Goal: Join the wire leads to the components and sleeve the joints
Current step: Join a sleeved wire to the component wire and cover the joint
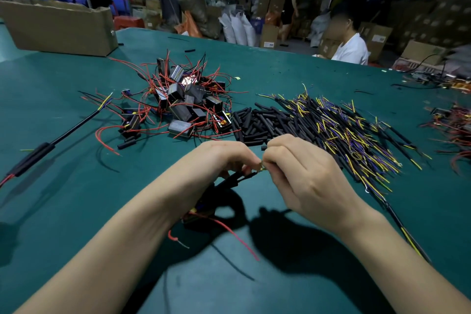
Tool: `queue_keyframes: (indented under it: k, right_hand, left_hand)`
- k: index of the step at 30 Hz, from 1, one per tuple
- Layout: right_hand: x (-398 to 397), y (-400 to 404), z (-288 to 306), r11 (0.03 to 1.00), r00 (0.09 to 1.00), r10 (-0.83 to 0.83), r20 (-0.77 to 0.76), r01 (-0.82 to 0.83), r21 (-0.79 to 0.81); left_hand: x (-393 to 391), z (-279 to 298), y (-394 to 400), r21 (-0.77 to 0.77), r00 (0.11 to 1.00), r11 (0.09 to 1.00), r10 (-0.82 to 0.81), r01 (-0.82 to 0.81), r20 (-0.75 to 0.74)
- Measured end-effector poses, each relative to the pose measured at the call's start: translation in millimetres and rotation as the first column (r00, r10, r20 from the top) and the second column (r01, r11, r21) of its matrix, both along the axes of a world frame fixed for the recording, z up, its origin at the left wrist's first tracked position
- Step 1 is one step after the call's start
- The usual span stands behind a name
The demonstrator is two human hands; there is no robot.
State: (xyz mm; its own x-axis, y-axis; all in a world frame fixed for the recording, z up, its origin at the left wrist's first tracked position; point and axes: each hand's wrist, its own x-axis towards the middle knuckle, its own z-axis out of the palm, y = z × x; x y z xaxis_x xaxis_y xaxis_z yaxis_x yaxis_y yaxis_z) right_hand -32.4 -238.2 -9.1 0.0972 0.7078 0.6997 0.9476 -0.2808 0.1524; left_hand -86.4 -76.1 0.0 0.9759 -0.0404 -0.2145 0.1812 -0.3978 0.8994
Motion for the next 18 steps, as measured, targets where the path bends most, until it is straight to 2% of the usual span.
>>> queue_keyframes:
  k: [3,4,6,8,11,14,18]
  right_hand:
    - [5.3,-2.5,-5.8,0.999,0.973,0.024,-0.229,-0.014,0.047]
    - [7.5,-4.3,-8.3,0.997,0.948,0.031,-0.316,-0.008,0.073]
    - [12.8,-7.6,-12.2,0.993,0.909,0.029,-0.416,0.021,0.116]
    - [16.5,-9.1,-13.7,0.989,0.896,0.018,-0.444,0.05,0.139]
    - [18.8,-9.6,-15.1,0.99,0.891,0.005,-0.454,0.059,0.128]
    - [19.8,-10.1,-16.1,0.992,0.89,0.009,-0.455,0.05,0.118]
    - [20.1,-10.2,-16.2,0.993,0.897,0.024,-0.442,0.03,0.114]
  left_hand:
    - [-5.1,-0.5,4.5,-0.148,0.976,0.987,0.098,-0.069,0.197]
    - [-11.6,-2.7,9.5,-0.142,0.968,0.988,0.094,-0.062,0.231]
    - [-12.1,-2.9,16.2,-0.014,0.964,0.998,0.061,-0.059,0.258]
    - [-12.4,2.7,24.2,0.116,0.982,0.993,0.009,-0.031,0.189]
    - [-14.9,3.9,33.7,0.173,0.993,0.985,-0.038,0.019,0.108]
    - [-12.3,1.5,30.7,0.127,0.988,0.992,-0.023,0.004,0.152]
    - [-10.5,-1.9,23.1,-0.009,0.974,1.0,0.03,-0.028,0.224]
